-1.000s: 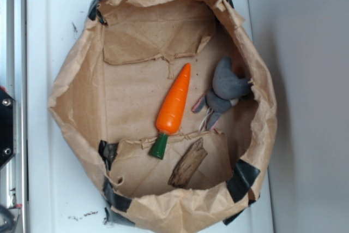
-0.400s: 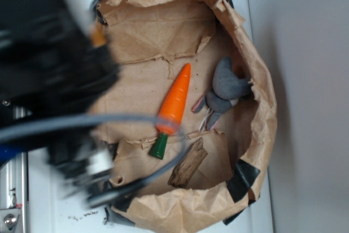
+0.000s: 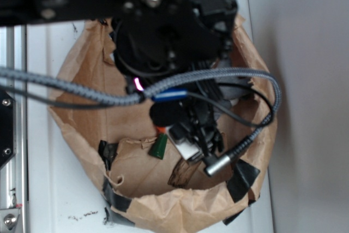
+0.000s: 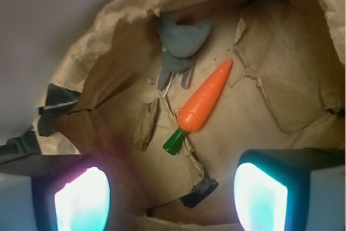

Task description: Grab the wood chip.

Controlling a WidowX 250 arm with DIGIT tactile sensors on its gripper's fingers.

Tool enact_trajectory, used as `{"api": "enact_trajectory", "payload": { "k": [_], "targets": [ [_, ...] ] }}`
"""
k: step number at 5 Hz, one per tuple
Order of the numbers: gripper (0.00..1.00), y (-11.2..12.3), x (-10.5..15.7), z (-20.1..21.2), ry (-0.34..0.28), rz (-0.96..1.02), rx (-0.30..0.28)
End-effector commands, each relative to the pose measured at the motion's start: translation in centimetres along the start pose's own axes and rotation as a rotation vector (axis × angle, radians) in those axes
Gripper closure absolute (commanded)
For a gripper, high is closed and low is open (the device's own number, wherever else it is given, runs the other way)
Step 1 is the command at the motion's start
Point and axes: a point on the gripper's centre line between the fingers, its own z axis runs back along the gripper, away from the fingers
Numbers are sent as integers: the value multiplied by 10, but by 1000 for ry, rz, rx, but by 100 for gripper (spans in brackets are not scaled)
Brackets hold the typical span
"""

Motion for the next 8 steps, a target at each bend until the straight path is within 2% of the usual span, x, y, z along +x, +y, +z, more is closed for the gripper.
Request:
{"api": "enact_trajectory", "payload": {
  "k": [1,2,3,5,6,7,8],
  "targets": [
    [0,11,16,-21,-66,19,10],
    [0,11,24,-55,-98,-43,89],
    [0,11,19,-78,-137,-73,117],
    [0,-21,16,-115,-134,-106,148],
    [0,-32,17,-126,-81,-177,130],
    [0,-37,8,-136,-54,-232,146],
    [0,-31,4,-151,29,-273,144]
  ]
}}
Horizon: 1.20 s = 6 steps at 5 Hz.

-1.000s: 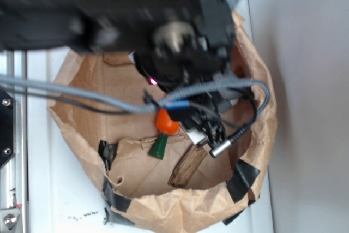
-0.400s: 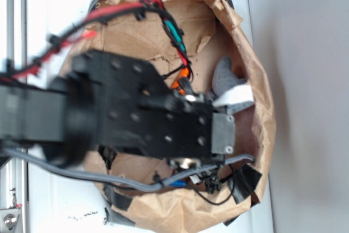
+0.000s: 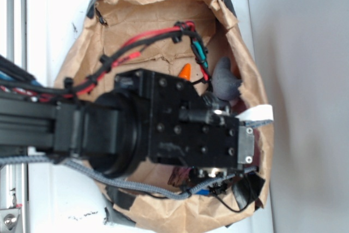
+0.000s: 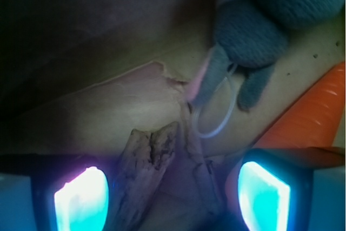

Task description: Grab the wood chip.

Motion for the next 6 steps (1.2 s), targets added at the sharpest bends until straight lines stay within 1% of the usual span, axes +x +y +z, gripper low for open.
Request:
{"api": "enact_trajectory", "payload": {
  "k": [1,2,3,4,5,6],
  "targets": [
    [0,9,-17,-16,149,-167,-44],
    [70,15,-24,-18,154,-144,-65],
    [100,17,-21,-4,108,-112,-103],
    [100,21,-9,30,62,-80,-177],
    [100,37,4,80,-17,-1,-235],
    [100,57,9,117,-51,85,-273]
  ]
}}
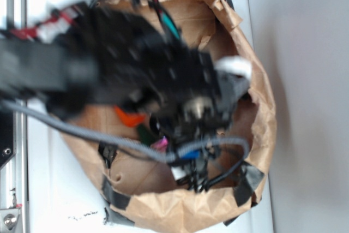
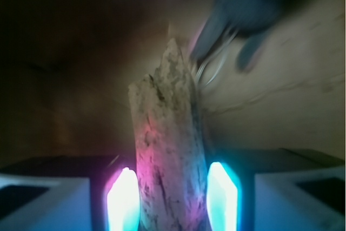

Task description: Grab the wood chip.

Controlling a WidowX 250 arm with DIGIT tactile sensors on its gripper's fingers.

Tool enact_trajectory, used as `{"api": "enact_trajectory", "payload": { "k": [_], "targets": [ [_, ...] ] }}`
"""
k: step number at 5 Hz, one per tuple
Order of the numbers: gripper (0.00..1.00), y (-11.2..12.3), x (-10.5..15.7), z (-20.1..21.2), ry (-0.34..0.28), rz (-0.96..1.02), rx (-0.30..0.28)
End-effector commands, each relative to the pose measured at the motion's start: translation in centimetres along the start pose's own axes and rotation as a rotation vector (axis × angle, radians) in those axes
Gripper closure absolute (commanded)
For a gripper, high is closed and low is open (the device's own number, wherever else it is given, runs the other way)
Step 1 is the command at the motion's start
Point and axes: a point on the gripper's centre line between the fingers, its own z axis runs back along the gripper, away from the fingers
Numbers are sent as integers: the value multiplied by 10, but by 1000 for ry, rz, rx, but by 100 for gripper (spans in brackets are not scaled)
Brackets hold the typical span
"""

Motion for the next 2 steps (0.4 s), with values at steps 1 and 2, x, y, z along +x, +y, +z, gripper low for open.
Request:
{"api": "enact_trajectory", "payload": {
  "k": [1,2],
  "targets": [
    [100,22,8,81,-118,88,-89],
    [37,21,3,82,-159,-4,115]
  ]
}}
